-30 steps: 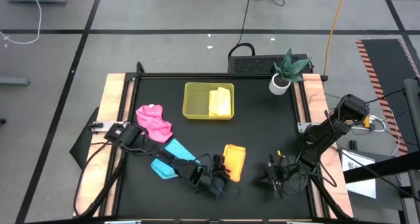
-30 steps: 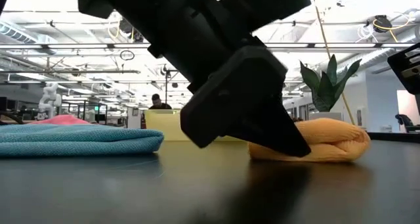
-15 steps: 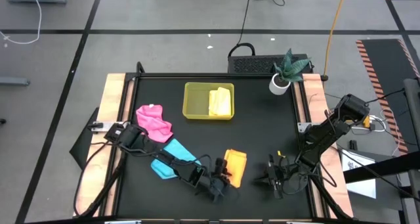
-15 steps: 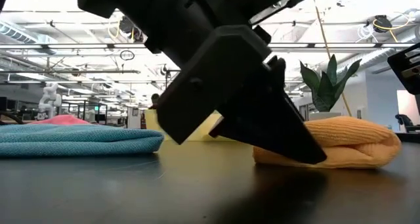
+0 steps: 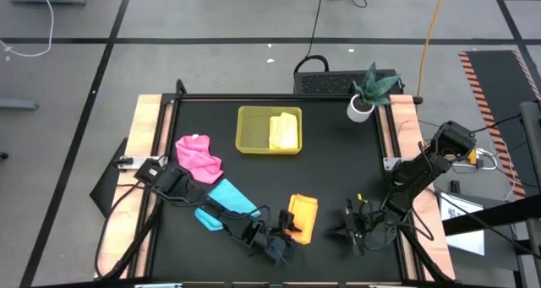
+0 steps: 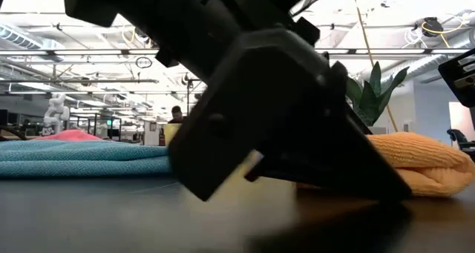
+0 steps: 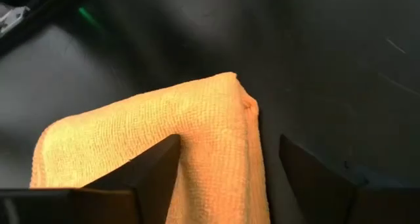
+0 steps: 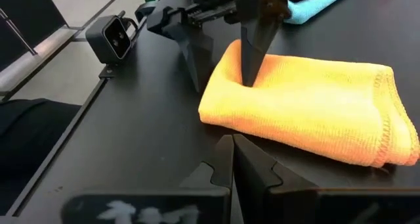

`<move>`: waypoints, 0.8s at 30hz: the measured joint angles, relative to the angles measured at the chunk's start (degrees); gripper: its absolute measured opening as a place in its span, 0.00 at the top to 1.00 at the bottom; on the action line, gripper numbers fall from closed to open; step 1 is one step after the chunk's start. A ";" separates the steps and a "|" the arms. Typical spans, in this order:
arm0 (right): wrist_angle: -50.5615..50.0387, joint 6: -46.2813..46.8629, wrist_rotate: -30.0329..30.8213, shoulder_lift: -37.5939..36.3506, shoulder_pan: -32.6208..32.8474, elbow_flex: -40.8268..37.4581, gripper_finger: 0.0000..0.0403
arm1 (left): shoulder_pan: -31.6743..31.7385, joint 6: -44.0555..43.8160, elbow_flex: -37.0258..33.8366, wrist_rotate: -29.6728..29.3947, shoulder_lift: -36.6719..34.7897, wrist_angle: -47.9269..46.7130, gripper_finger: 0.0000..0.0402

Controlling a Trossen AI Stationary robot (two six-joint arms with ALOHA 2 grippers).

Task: Fold microfiber towels
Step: Put the orange folded microfiber cloth in the yellow bin

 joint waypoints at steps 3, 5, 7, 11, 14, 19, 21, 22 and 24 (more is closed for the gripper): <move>-0.20 0.18 -0.15 0.00 0.00 -0.02 0.99 | 0.46 -2.21 0.04 -0.15 0.31 0.20 0.42; -0.08 0.19 -0.17 0.00 0.00 0.00 0.99 | 0.78 -3.24 0.00 -0.04 0.36 0.43 0.49; -0.17 0.16 -0.17 0.00 0.00 0.00 0.99 | 1.11 -3.58 0.40 0.70 0.43 -0.14 0.56; -0.07 0.20 -0.20 0.00 0.00 0.00 0.99 | 1.42 -3.57 1.68 1.89 0.58 -2.24 0.73; -0.05 0.20 -0.20 0.00 0.00 0.00 0.99 | 1.45 -3.79 2.79 1.80 0.43 -3.81 0.84; -0.02 0.20 -0.22 0.00 0.02 0.00 0.99 | 2.22 -7.36 4.02 2.33 -2.29 -10.17 0.97; -0.10 0.20 -0.23 0.00 0.15 -0.01 0.99 | 2.71 -9.89 4.05 2.36 -4.15 -11.09 0.96; -0.05 0.20 -0.22 0.00 0.27 -0.02 0.99 | 2.92 -10.98 4.06 2.39 -5.27 -11.98 0.95; 0.00 0.20 -0.25 0.00 0.41 -0.02 0.99 | 3.44 -12.35 4.10 2.42 -7.38 -12.66 0.96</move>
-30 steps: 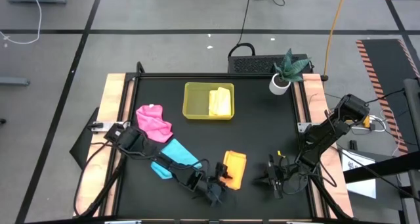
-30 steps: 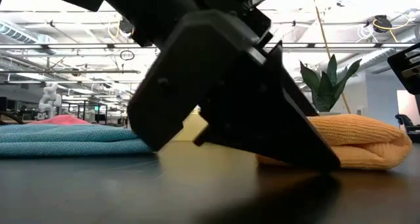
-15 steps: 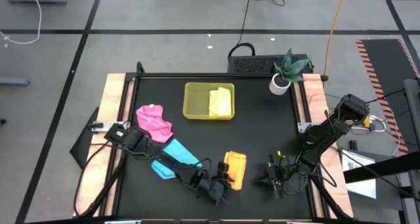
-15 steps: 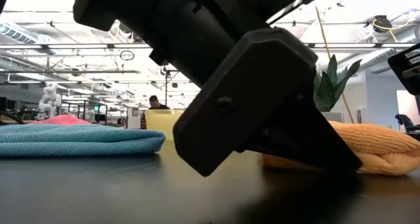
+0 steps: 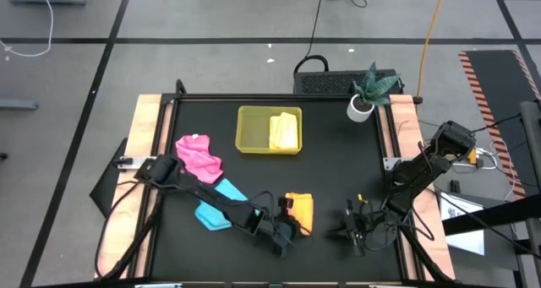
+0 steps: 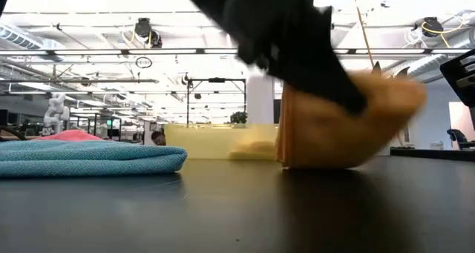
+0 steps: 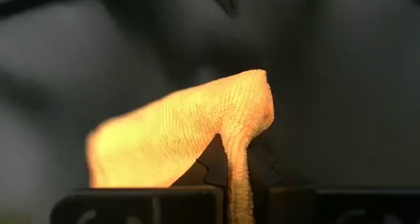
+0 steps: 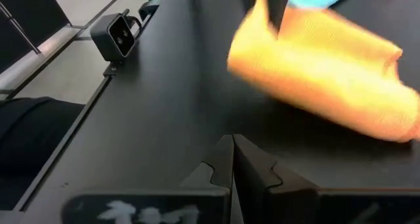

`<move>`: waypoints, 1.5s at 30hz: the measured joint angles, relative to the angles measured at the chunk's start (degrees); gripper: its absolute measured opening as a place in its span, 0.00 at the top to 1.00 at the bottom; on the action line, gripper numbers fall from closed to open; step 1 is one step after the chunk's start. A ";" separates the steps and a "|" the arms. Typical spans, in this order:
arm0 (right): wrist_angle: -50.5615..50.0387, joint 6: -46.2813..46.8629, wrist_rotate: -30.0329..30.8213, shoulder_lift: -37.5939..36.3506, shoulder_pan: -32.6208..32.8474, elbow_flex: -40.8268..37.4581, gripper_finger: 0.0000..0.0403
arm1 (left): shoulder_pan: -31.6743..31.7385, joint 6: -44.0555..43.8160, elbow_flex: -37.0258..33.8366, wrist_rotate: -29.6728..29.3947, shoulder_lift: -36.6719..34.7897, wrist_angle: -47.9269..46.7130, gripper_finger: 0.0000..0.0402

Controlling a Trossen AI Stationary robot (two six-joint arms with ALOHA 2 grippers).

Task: Fold microfiber towels
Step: Put the orange folded microfiber cloth in the yellow bin

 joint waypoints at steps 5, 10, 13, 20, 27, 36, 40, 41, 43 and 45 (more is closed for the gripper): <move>-0.02 0.01 0.01 0.00 0.35 0.00 0.99 | 1.65 -0.03 0.07 0.04 -5.61 -3.65 0.98; -0.03 -1.11 0.03 0.00 0.33 -0.02 0.99 | 5.27 1.48 0.14 -1.11 -12.98 -12.32 0.96; 0.01 -3.62 0.07 0.02 0.31 -0.04 0.99 | 8.91 4.41 0.12 -2.71 -17.17 -16.65 0.98; 0.18 -13.41 0.26 0.00 -1.31 -0.03 0.99 | 22.24 22.13 0.14 -6.12 -23.79 -23.27 0.96; -0.01 -21.18 0.26 -0.02 -4.90 -0.72 0.99 | 37.53 38.29 0.09 -0.56 -23.74 -24.57 0.98; 8.89 -17.61 0.09 -0.02 -9.02 -8.68 0.99 | 42.15 45.95 -9.03 3.78 -22.29 -19.22 0.98; 18.99 -17.05 0.05 -0.02 -9.91 -12.80 0.99 | 41.46 49.67 -15.51 3.39 -22.27 -13.15 0.96; 21.28 -17.05 0.07 -0.02 -9.94 -13.70 0.99 | 41.29 50.81 -17.11 3.22 -22.32 -11.78 0.97; 25.32 -17.22 0.03 -0.02 -9.94 -15.29 0.99 | 40.90 52.28 -19.88 3.16 -22.26 -10.27 0.97; 28.70 -18.03 0.05 -0.02 -9.94 -16.75 0.99 | 40.46 52.55 -21.65 3.22 -22.23 -8.61 0.98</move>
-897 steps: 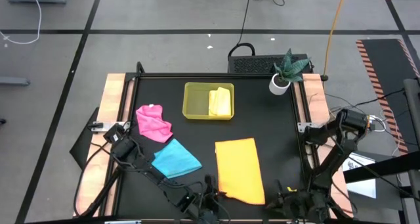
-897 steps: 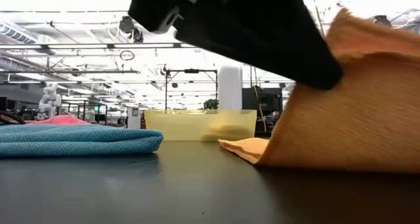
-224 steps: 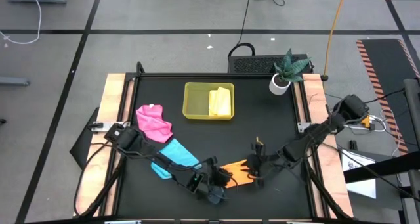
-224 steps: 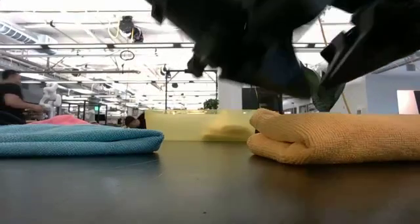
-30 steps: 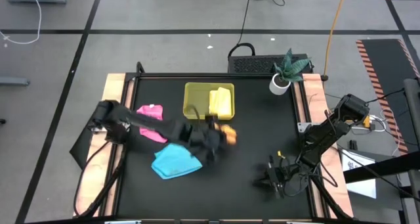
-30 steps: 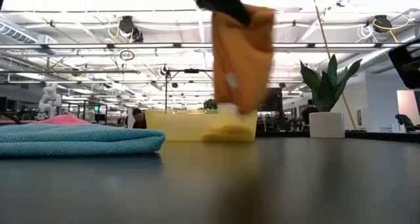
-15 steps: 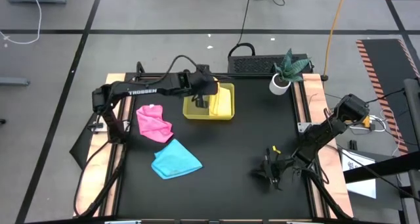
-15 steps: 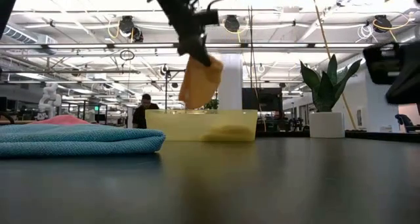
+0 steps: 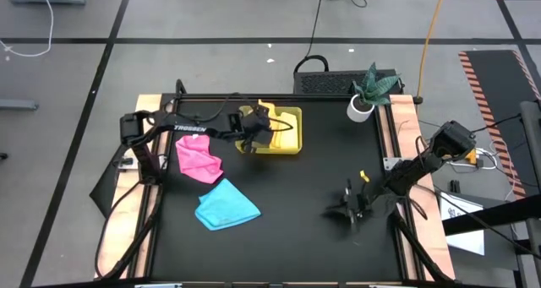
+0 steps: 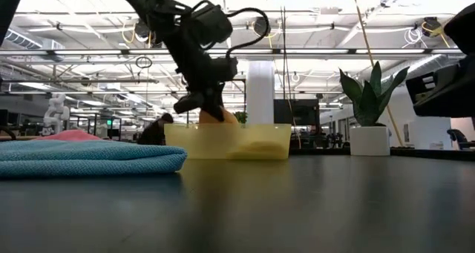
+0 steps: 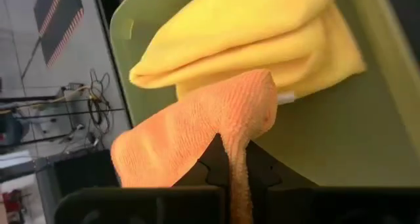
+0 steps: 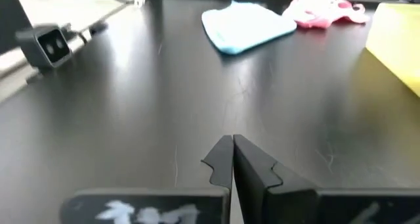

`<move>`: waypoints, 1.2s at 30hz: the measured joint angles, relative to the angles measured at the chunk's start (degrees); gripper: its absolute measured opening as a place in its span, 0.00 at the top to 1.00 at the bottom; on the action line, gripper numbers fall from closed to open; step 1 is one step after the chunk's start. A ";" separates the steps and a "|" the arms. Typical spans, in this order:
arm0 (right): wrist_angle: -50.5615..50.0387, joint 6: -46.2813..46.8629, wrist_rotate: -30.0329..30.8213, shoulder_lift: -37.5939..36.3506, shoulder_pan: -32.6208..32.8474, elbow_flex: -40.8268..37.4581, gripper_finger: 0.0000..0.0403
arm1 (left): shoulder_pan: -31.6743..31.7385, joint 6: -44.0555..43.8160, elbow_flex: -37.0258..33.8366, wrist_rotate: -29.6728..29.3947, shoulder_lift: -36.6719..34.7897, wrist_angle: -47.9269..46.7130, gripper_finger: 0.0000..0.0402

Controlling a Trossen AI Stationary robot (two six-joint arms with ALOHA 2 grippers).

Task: Fold microfiber towels
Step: Put the orange folded microfiber cloth in the yellow bin

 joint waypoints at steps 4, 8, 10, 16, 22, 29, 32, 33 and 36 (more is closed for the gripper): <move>4.13 -0.47 0.00 -0.02 0.00 -1.64 0.99 | -0.68 -1.61 -1.68 0.74 -0.04 -0.55 0.93; 5.44 -0.44 0.00 -0.02 0.00 -2.29 0.99 | -0.73 -5.67 -1.86 4.34 -0.04 -0.19 0.89; 5.50 -0.44 0.00 -0.02 0.00 -2.31 0.99 | -0.73 -7.77 -1.86 5.92 -0.04 -0.44 0.88; 5.56 -0.09 -0.02 -0.02 0.00 -2.31 0.99 | -0.67 -11.14 -1.86 10.21 -0.04 -2.37 0.85; 5.56 0.00 -0.04 -0.02 0.00 -2.31 0.99 | -0.49 -15.69 -1.76 12.05 -0.04 -5.41 0.68; 5.55 -0.14 -0.04 -0.02 0.00 -2.31 0.99 | -0.46 -23.67 3.01 14.14 -0.04 -15.84 0.44; 5.38 -0.16 -0.04 -0.02 0.00 -2.30 0.99 | -0.46 -27.20 5.61 15.40 -0.04 -18.26 0.37; 5.28 -0.18 -0.04 -0.02 0.00 -2.30 0.99 | -0.41 -27.76 6.53 15.77 -0.04 -19.13 0.36; 5.08 -0.30 -0.04 -0.02 0.00 -2.28 0.99 | 0.63 -29.51 8.21 17.18 -0.10 -19.14 0.34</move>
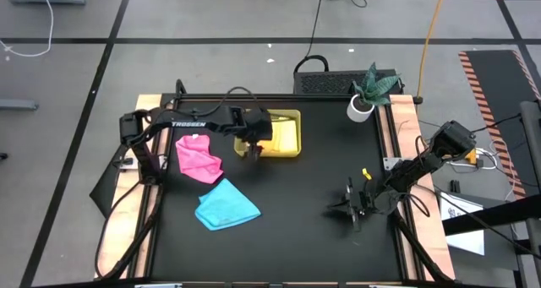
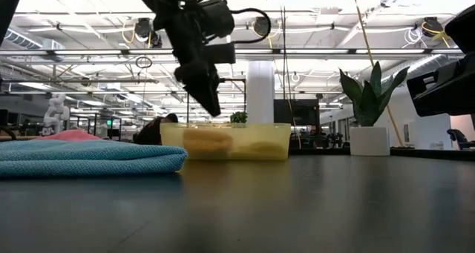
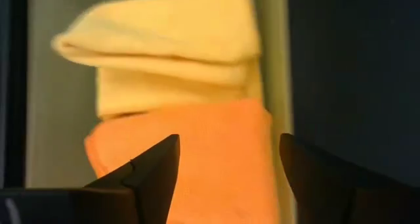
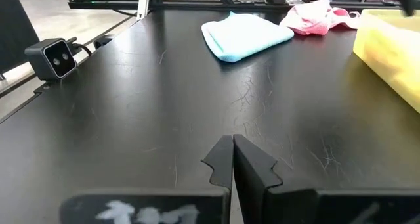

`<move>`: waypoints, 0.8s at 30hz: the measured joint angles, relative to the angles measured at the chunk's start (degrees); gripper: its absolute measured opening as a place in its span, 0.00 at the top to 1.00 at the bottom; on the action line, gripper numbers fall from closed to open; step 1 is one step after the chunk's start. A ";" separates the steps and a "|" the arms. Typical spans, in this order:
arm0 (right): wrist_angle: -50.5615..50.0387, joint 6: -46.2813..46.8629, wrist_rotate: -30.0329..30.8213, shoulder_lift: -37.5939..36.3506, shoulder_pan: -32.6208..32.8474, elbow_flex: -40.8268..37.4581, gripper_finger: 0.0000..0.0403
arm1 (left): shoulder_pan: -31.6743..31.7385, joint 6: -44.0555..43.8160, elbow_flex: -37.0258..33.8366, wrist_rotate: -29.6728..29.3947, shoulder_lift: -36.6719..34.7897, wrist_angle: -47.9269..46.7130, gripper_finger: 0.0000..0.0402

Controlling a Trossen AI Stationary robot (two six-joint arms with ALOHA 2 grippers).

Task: Fold microfiber towels
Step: Put the orange folded microfiber cloth in the yellow bin

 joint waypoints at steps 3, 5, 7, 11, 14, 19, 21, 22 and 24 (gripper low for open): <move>-0.02 -0.10 -0.02 0.00 0.00 0.00 0.99 | 2.40 -2.39 -0.36 1.82 -0.01 2.37 0.40; -0.35 -0.02 -0.01 0.00 0.00 0.00 0.99 | 4.13 -3.42 -0.82 3.82 0.61 2.74 0.47; -0.94 0.20 -0.02 0.00 0.00 0.00 0.99 | 5.49 -3.78 -1.32 5.26 1.88 3.39 0.56; -1.31 0.30 -0.04 0.00 0.00 0.00 0.99 | 6.10 -3.11 -2.20 8.28 6.20 7.14 0.72; -1.87 0.46 -0.07 0.01 0.00 -0.01 0.99 | 5.24 0.16 -2.31 7.66 9.82 8.39 0.81; -2.07 0.54 -0.07 0.02 0.00 0.00 0.99 | 3.70 6.29 -2.18 1.67 11.12 8.04 0.88; -2.12 0.52 -0.07 0.02 0.00 0.00 0.99 | 2.98 8.50 -2.29 0.88 10.08 7.10 0.88; -2.10 0.45 -0.07 0.02 0.00 0.00 0.99 | 2.58 9.23 -2.33 0.75 9.54 6.77 0.87; -2.13 0.41 -0.07 0.02 0.00 0.00 0.99 | 2.08 9.58 -1.76 0.55 8.04 6.02 0.84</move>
